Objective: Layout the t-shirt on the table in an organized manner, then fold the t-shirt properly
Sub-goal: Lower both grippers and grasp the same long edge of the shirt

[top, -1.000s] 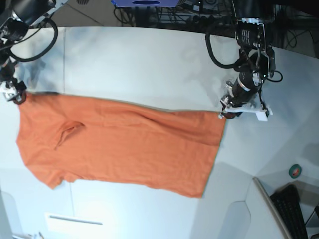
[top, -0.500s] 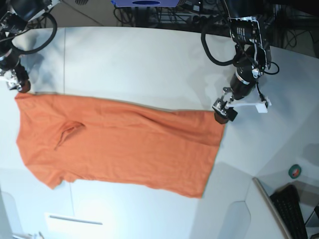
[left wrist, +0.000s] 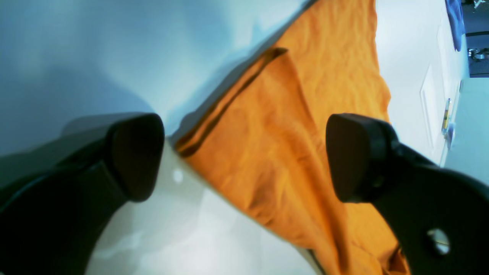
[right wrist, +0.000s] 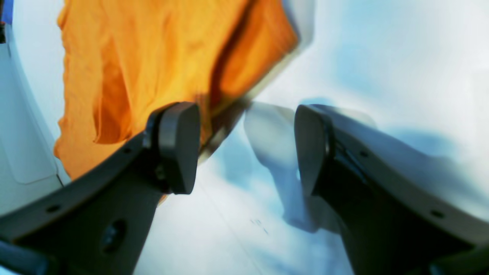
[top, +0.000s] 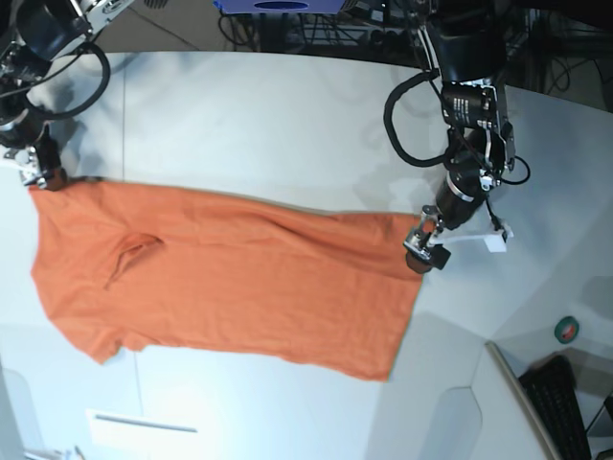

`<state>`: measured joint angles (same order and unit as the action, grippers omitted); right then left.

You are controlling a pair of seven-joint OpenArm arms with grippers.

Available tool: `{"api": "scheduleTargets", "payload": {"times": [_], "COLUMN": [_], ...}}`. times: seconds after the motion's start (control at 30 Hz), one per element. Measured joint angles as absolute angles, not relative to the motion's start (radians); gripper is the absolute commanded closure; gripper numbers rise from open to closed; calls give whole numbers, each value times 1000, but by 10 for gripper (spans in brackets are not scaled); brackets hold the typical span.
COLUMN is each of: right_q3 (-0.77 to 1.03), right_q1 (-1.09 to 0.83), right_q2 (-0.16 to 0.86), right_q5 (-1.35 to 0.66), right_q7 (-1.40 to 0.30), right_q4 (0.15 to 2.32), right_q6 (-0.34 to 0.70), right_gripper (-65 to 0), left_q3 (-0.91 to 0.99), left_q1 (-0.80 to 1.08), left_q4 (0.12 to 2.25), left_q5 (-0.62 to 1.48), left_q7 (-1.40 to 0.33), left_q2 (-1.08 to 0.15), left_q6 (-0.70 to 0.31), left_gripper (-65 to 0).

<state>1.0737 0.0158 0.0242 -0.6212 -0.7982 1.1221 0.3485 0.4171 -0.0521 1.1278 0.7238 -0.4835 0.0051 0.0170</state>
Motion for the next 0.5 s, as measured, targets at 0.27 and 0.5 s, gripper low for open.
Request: {"api": "scheduleTargets", "payload": {"times": [0.27,0.5], "right_q3": [1083,1074], "right_q1": [104,121], "right_q2": [80,109], "right_q5": [-631,-659], "right_q7": [-784,-703], "right_q4": [979,890], "right_q6": [352,368], "right_gripper": [-422,-417], "left_q3": [417,416], "left_q1": [-44,-35], "left_q4": [1121,1115], "left_q5": [723,711], "left_q7": [-505,-520], "left_q2": [5,-4], "left_q6": [26,37], "left_gripper": [-270,0]}}
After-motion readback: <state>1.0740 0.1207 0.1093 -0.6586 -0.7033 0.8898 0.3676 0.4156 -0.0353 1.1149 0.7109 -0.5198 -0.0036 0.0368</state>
